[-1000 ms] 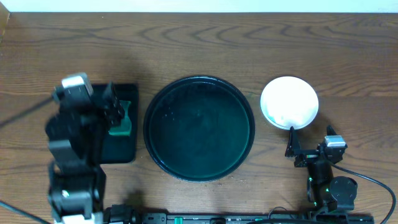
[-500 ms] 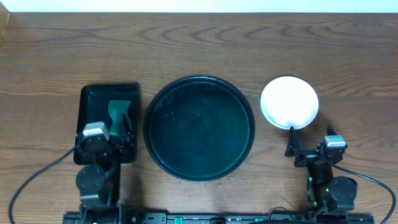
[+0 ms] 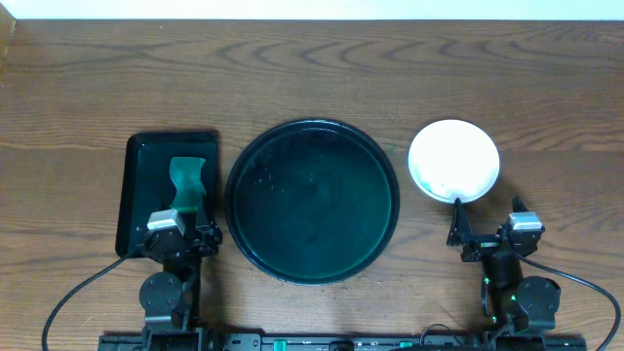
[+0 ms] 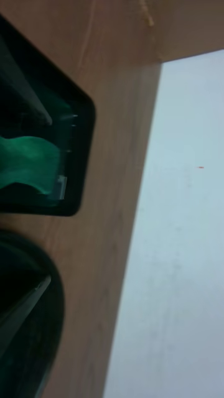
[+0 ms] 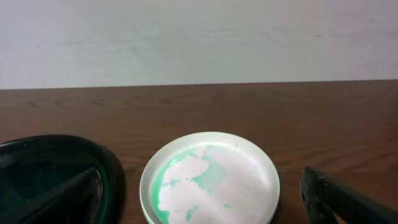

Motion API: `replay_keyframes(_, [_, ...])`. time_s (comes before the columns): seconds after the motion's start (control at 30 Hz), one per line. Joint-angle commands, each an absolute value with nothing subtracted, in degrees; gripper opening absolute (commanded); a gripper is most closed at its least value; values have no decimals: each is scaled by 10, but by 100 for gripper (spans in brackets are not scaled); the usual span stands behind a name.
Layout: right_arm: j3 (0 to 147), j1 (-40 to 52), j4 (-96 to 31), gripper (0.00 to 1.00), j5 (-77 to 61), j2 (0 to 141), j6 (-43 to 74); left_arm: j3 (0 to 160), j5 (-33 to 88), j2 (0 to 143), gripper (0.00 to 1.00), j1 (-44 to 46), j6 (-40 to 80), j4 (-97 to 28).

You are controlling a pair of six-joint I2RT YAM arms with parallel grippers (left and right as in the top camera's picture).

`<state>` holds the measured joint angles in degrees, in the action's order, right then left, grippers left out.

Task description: Clean dirty plates on tray and stack at the side

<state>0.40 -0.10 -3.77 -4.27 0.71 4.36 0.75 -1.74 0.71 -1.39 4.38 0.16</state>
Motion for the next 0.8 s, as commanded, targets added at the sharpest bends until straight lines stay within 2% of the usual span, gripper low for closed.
replay_keyframes(0.0, [3, -3, -39, 99, -46, 3, 51, 2, -26, 1, 72, -12, 32, -2])
replay_keyframes(0.17, [3, -3, -39, 99, -45, 3, 51, 2, -25, 1, 73, -12, 30, -44])
replay_keyframes(0.77, [3, -3, -39, 99, -46, 3, 51, 2, -22, 2, 72, -12, 30, -41])
